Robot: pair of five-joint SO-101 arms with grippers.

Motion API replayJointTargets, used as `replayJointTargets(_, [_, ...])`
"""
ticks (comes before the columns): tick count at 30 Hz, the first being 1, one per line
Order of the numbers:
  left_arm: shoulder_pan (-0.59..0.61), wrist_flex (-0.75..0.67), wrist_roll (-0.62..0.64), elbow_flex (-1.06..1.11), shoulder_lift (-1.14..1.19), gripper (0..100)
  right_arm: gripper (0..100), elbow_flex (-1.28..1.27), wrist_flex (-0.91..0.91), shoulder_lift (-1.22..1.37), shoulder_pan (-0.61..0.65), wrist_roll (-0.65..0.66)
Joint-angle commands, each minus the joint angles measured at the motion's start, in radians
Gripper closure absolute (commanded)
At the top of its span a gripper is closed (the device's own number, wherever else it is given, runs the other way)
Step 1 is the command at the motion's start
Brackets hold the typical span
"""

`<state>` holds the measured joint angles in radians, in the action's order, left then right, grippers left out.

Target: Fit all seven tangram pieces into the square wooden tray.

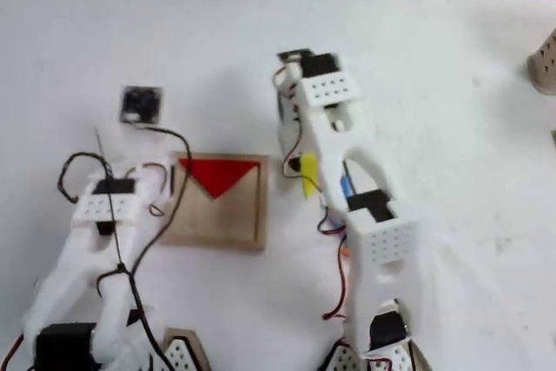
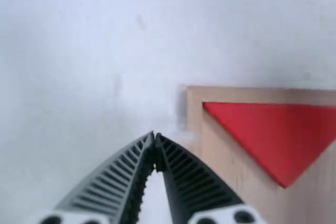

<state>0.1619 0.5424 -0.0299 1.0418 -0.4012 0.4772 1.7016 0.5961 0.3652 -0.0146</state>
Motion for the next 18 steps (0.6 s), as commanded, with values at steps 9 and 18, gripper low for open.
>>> replayJointTargets(9, [0.188,-0.026,0.201,-0.104,-0.027,97,82.9,-0.098,0.004,-0.220,0.189,-0.124])
replayJointTargets(18, [0.294,-0.026,0.276,-0.124,-0.027,97,82.6,-0.224,-0.202,-0.242,0.412,-0.278])
